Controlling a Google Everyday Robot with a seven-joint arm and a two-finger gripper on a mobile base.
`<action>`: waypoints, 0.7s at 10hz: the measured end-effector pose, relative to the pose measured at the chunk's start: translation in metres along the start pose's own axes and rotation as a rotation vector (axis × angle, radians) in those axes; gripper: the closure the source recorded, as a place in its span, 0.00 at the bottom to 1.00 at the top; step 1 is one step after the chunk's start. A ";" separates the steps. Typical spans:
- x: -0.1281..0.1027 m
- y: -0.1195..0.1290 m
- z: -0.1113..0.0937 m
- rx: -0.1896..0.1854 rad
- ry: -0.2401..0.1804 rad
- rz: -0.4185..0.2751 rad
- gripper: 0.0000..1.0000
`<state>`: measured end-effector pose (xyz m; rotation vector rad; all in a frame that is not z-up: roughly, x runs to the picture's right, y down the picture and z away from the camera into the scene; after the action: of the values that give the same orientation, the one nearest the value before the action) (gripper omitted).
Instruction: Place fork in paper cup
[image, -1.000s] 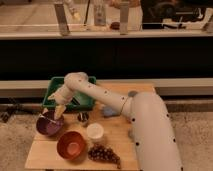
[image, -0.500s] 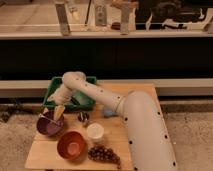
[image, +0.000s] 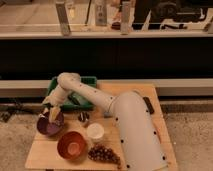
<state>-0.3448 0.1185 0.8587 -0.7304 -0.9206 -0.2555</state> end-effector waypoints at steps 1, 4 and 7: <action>-0.001 -0.001 0.002 -0.003 -0.010 -0.001 0.20; -0.008 -0.004 0.010 -0.011 -0.053 -0.010 0.20; -0.018 -0.005 0.013 -0.013 -0.082 -0.030 0.20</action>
<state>-0.3659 0.1217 0.8518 -0.7438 -1.0096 -0.2597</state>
